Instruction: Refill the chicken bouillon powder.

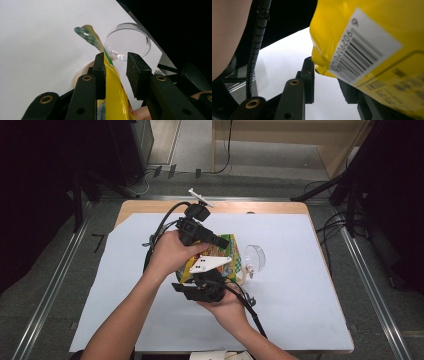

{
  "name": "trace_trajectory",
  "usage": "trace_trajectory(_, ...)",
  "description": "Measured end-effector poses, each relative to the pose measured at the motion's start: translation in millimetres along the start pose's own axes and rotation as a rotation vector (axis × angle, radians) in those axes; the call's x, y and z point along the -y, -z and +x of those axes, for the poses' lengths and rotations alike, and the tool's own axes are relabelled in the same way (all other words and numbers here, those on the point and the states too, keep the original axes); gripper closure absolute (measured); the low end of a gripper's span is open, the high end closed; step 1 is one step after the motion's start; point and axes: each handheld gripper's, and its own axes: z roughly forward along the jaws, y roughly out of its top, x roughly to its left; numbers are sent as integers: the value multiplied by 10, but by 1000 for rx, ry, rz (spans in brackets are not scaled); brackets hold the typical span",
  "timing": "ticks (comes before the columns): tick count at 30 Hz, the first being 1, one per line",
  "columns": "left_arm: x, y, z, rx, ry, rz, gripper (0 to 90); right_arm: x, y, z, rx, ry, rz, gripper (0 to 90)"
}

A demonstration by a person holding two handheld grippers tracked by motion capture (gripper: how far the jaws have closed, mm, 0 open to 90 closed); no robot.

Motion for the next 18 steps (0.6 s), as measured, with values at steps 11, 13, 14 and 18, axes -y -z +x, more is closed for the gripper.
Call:
trace_trajectory(11, 12, -14, -37, -12, -9, 10, 696, 20, 0, 16, -2, -15, -5, 683)
trace_trajectory(13, 13, -9, -45, -11, -6, 6, 696, 18, 3, 19, 1, -12, -6, 686)
trace_trajectory(14, 12, -3, -45, -9, -7, 6, 696, 16, 6, 21, 0, -13, -6, 687)
trace_trajectory(18, 13, 3, -32, -6, -3, 5, 696, 8, 5, 29, -3, -12, -9, 688)
